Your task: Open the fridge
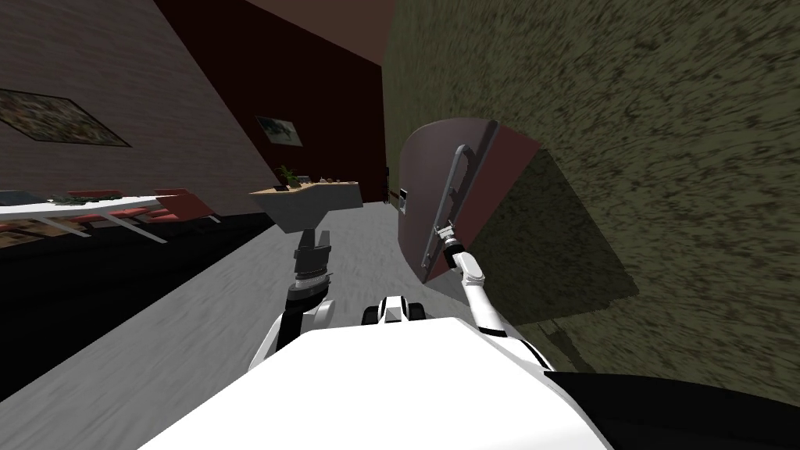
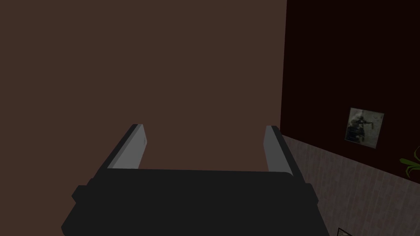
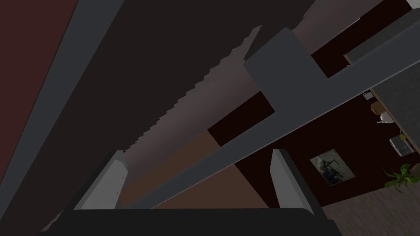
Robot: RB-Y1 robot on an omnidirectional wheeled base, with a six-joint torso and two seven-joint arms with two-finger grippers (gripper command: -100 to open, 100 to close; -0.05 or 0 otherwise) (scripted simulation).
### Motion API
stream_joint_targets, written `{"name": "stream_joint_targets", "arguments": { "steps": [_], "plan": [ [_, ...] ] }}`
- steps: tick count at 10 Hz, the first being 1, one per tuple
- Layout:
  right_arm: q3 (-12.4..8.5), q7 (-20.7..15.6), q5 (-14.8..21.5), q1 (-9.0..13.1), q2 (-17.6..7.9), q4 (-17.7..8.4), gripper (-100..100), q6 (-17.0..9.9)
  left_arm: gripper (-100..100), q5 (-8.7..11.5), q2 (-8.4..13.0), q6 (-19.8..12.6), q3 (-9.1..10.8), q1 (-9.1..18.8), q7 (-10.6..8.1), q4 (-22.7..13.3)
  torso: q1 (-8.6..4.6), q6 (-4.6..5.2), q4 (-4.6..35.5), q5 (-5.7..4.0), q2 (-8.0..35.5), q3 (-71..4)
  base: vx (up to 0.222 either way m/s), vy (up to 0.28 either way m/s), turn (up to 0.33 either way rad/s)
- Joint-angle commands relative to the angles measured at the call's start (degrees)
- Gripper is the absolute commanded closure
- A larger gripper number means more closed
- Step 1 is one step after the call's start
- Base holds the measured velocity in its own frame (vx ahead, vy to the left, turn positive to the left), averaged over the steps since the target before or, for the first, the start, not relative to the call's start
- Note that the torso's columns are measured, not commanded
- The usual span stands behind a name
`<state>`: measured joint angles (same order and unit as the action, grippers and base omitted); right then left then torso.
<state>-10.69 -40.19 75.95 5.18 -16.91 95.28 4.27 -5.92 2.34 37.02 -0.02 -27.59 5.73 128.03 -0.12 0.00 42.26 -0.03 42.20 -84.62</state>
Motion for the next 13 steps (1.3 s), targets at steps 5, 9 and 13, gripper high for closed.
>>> {"name": "stream_joint_targets", "arguments": {
  "steps": [5,9,13],
  "plan": [
    [-0.05,-0.8,2.33,4.87,-4.62,-4.51,-100,-1.07,0,0.0,0.01,0.0,0.01,0.0,0.0,0.0,-0.05,0.01,0.01,-0.02,0.03,0.02,0.01,0.088,-0.015],
    [0.13,-1.47,3.17,3.75,-2.8,-3.11,100,-1.34,0,0.0,0.01,0.0,0.01,0.01,0.0,0.0,-0.07,-0.19,-0.09,-0.06,0.0,0.0,0.008,0.002,0.009],
    [-1.35,-2.51,2.06,5.55,-3.78,-5.19,100,-3.27,0,0.0,-0.01,0.0,-0.01,0.0,0.0,0.0,0.76,-0.13,-0.17,0.23,-0.1,-0.08,0.001,0.181,-0.033]
  ]
}}
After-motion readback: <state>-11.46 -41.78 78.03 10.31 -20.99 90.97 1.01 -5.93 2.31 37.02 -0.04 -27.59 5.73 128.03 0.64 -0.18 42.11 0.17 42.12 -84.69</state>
